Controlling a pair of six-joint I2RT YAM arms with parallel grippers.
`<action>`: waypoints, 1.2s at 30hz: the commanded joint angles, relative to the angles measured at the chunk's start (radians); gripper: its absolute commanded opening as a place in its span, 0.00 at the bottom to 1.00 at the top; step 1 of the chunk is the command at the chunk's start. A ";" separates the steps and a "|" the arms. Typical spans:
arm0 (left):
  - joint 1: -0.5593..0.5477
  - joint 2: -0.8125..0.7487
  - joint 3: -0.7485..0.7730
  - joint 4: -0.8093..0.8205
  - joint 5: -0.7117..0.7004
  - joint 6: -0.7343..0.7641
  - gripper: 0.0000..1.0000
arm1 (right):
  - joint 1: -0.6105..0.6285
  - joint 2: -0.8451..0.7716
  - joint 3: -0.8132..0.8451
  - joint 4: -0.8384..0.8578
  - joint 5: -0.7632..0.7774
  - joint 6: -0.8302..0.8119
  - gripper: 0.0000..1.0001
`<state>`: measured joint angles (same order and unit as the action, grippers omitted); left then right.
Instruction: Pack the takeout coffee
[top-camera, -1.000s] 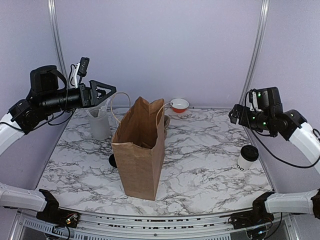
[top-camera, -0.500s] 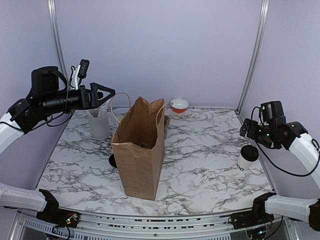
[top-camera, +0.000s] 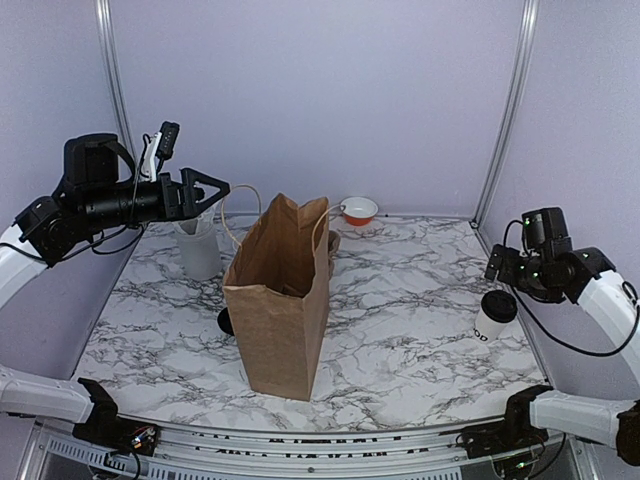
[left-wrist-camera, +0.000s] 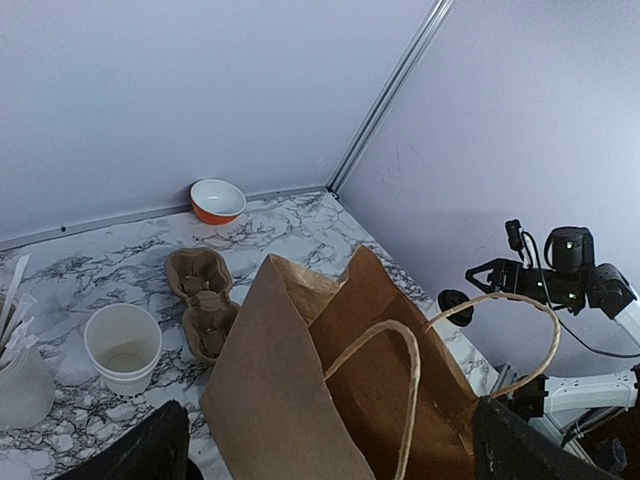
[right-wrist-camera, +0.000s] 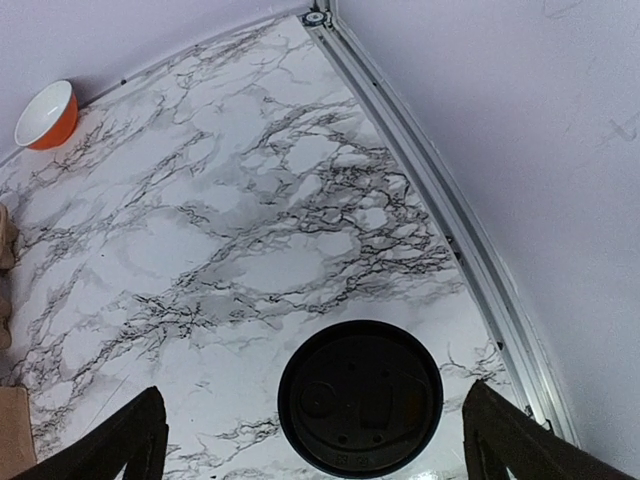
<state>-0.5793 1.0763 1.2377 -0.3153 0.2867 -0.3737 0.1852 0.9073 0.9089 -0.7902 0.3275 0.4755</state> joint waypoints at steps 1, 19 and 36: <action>0.006 -0.002 0.034 -0.014 0.002 0.006 0.99 | -0.020 0.021 -0.013 -0.016 0.003 -0.031 1.00; 0.007 0.004 0.046 -0.027 -0.004 0.004 0.99 | -0.142 0.121 -0.062 0.030 -0.122 -0.072 0.86; 0.007 0.018 0.050 -0.026 -0.006 0.007 0.99 | -0.142 0.156 -0.071 0.036 -0.106 -0.022 0.76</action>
<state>-0.5793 1.0943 1.2633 -0.3290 0.2867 -0.3752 0.0471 1.0622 0.8322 -0.7734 0.2184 0.4435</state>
